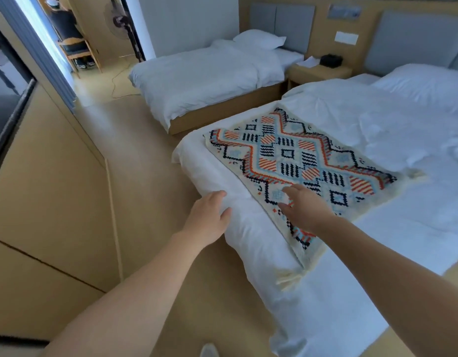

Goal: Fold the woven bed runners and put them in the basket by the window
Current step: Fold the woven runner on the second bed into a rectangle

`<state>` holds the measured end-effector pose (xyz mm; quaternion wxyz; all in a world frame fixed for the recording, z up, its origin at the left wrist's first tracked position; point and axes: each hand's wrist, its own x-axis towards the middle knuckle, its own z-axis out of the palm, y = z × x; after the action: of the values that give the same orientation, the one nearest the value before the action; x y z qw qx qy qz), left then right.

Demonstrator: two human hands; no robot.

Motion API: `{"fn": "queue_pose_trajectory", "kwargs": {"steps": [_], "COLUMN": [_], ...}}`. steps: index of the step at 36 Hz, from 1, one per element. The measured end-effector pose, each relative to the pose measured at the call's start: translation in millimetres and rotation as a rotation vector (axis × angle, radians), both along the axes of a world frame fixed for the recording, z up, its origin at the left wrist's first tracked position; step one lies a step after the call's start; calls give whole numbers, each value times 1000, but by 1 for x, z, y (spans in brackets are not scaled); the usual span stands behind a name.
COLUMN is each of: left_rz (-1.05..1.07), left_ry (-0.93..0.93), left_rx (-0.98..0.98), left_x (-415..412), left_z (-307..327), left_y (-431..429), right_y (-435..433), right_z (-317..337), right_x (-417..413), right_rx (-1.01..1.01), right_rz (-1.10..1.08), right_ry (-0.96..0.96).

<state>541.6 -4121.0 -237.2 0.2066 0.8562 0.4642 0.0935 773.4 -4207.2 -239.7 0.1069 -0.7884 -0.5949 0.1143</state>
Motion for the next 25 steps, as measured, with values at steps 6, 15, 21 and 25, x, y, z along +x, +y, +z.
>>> {"fn": "queue_pose_trajectory", "kwargs": {"steps": [6, 15, 21, 25], "left_rz": [-148, -362, -510, -579], "left_ry": [3, 12, 72, 125], "left_rx": [-10, -60, -57, -52], "left_x": [-6, 53, 121, 175], "left_z": [10, -11, -24, -32], "left_y": [90, 163, 192, 218], "right_y": [55, 83, 94, 114], "right_z": [5, -4, -27, -48], "right_x": [-19, 3, 48, 93], "right_rx": [-29, -87, -105, -129], "right_rz": [-131, -338, -465, -539], "right_ry": [12, 19, 49, 85]}}
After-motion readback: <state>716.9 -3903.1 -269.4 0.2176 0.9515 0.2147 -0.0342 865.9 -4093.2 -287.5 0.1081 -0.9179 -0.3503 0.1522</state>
